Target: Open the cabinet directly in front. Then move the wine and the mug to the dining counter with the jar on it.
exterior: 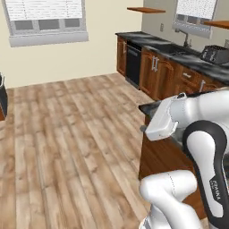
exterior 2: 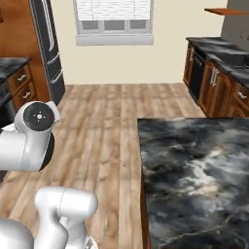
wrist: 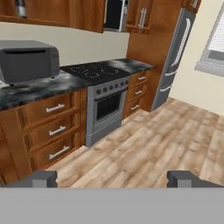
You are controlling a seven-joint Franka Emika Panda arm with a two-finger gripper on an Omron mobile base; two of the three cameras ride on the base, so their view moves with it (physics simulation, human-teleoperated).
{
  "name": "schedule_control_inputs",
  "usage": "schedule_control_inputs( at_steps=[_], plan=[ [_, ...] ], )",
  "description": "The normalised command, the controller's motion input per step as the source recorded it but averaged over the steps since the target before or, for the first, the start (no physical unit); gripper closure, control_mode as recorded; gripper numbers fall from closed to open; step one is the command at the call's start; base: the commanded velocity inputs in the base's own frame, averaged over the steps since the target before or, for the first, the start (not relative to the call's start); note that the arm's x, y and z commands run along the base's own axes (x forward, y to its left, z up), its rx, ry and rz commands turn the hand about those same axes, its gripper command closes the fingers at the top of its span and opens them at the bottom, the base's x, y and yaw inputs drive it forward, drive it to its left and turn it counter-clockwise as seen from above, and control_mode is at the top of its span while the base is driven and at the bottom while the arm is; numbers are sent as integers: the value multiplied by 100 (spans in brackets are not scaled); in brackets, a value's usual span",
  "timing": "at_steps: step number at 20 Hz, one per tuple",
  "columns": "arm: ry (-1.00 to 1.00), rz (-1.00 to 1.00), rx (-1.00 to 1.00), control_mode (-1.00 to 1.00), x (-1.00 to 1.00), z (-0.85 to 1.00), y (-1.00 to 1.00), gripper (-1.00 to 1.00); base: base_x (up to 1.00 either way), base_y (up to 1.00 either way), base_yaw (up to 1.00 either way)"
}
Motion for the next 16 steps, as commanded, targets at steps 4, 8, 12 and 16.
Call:
schedule_control_inputs(
  at_steps=[4, 8, 12, 16],
  plan=[
    [0, 0, 0, 100, 0, 0, 0, -100, 100, 87, -15],
    [0, 0, 0, 100, 0, 0, 0, -100, 100, 100, 16],
    [0, 0, 0, 100, 0, 0, 0, -100, 57, 63, 66],
    [0, 0, 0, 100, 0, 0, 0, -100, 0, 1, 100]
  ],
)
